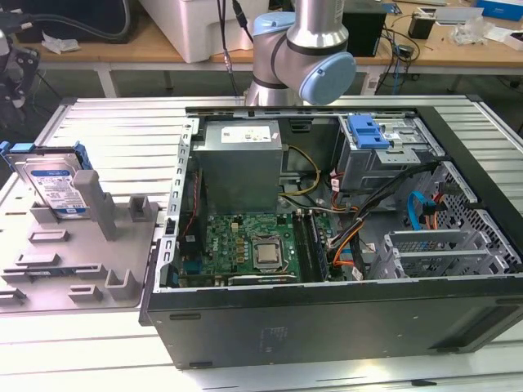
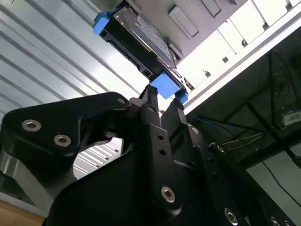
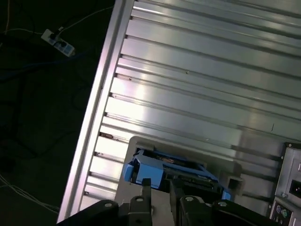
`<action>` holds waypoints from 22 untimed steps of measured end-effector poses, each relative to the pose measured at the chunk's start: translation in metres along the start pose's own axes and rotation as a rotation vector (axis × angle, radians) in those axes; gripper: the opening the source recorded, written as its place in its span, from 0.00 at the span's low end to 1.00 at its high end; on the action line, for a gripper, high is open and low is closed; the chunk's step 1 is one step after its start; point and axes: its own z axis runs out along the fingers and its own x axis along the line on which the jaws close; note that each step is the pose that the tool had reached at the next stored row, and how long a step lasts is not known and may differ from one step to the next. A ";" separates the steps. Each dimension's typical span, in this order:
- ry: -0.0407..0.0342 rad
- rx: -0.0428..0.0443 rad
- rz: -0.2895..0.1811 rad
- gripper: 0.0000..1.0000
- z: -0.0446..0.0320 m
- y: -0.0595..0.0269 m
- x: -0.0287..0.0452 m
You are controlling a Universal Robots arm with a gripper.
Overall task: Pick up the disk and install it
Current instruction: 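Pick up the disk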
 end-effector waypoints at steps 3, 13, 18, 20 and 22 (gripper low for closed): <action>0.0020 0.0014 -0.037 0.48 0.0001 0.0000 0.0000; 0.0098 0.0188 -0.132 0.60 0.0006 0.0009 -0.0002; 0.0137 0.0243 -0.232 0.60 0.0010 0.0010 -0.0002; 0.0150 0.0266 -0.274 0.60 0.0013 0.0010 -0.0003; 0.0168 0.0292 -0.323 0.60 0.0016 0.0010 -0.0003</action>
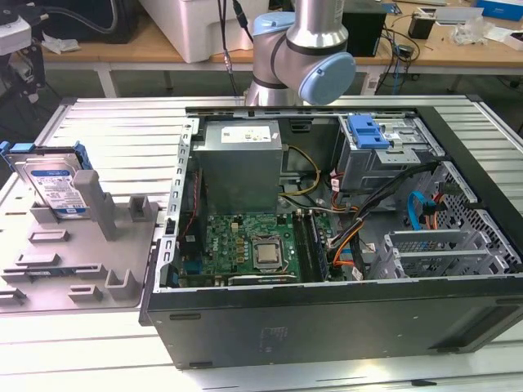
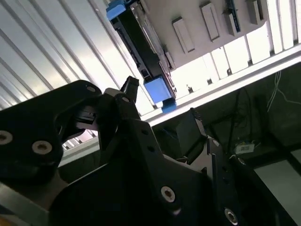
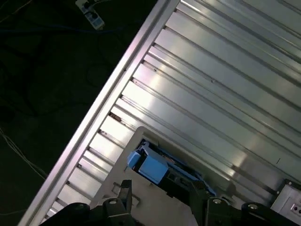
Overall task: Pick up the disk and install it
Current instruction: 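Pick up the disk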
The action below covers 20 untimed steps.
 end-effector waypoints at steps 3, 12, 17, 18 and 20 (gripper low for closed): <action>0.0017 0.0033 -0.063 0.60 0.0005 0.0000 0.0000; 0.0077 0.0154 -0.296 0.60 0.0025 0.0008 -0.0006; 0.0108 0.0212 -0.401 0.60 0.0035 0.0016 -0.0012; 0.0116 0.0227 -0.427 0.60 0.0038 0.0019 -0.0014; 0.0129 0.0248 -0.459 0.60 0.0040 0.0022 -0.0018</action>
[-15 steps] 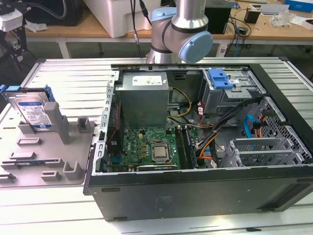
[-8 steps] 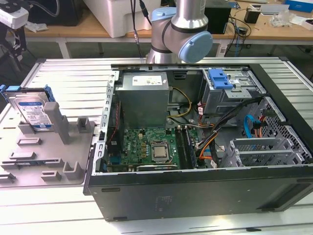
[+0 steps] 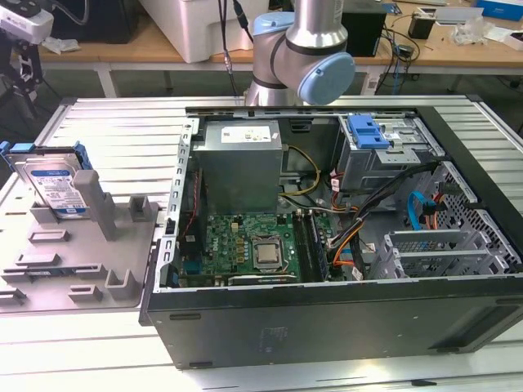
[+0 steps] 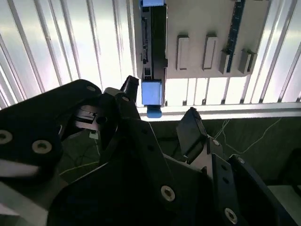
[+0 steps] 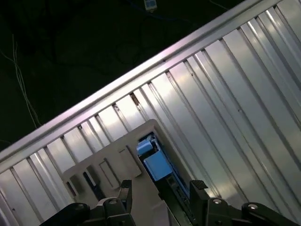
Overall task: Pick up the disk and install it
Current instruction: 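Pick up the disk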
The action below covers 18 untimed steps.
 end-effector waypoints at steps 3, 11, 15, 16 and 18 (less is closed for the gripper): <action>0.0036 0.0057 -0.091 0.60 0.0011 0.0009 -0.0016; 0.0098 0.0150 -0.242 0.60 0.0030 0.0027 -0.0049; 0.0171 0.0207 -0.303 0.60 0.0035 0.0040 -0.0070; 0.0189 0.0218 -0.311 0.60 0.0036 0.0044 -0.0073; 0.0296 0.0267 -0.330 0.60 0.0037 0.0057 -0.0074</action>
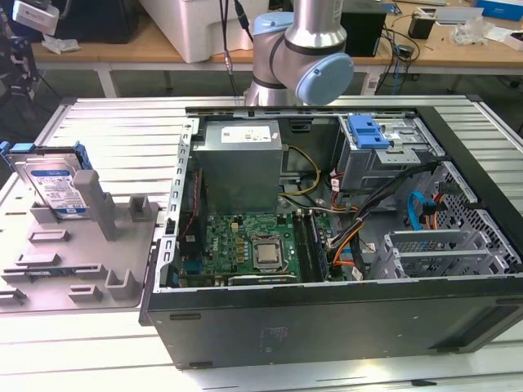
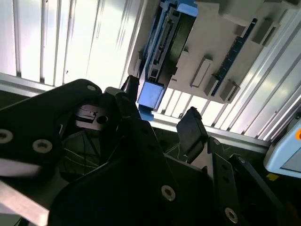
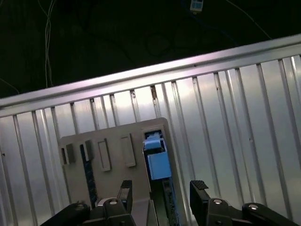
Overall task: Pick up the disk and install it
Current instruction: 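Pick up the disk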
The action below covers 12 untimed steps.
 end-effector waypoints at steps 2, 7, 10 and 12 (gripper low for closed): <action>0.0122 0.0036 -0.015 0.60 0.0007 0.0019 0.0002; 0.0161 0.0079 -0.060 0.60 0.0055 0.0040 0.0002; 0.0181 0.0111 -0.098 0.60 0.0091 0.0050 0.0001; 0.0193 0.0124 -0.115 0.60 0.0110 0.0061 0.0001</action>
